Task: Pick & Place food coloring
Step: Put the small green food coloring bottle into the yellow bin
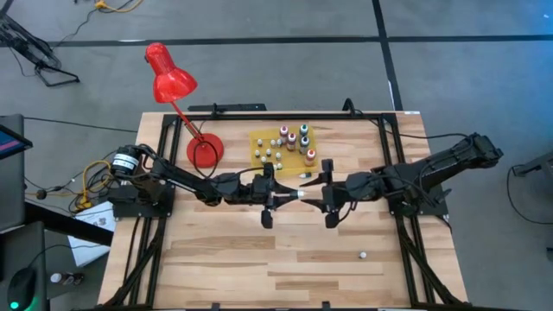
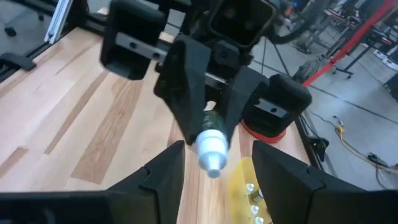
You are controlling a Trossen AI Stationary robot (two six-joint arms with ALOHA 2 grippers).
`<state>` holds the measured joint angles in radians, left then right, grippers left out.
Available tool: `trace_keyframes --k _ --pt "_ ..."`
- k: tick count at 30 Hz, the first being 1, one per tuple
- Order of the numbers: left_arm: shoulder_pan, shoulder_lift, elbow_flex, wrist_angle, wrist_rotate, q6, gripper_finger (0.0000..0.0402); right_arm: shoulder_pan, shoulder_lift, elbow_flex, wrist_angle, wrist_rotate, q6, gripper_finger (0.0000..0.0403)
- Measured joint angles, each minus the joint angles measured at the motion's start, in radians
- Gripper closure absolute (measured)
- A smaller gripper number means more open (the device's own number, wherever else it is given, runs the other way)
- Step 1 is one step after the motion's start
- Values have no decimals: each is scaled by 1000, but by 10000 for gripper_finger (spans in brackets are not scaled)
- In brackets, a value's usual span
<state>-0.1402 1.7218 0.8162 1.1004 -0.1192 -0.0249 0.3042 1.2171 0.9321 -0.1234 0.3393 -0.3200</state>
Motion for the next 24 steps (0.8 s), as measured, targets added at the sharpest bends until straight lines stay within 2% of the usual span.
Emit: trace_keyframes --k 8,21,24 --pt "0 0 0 1 -6 9 346 -25 0 0 4 -3 26 255" --pt "1 0 0 11 -18 29 346 -23 0 0 1 -6 35 355" --pt "1 0 0 11 -18 30 346 -17 0 0 1 0 35 366"
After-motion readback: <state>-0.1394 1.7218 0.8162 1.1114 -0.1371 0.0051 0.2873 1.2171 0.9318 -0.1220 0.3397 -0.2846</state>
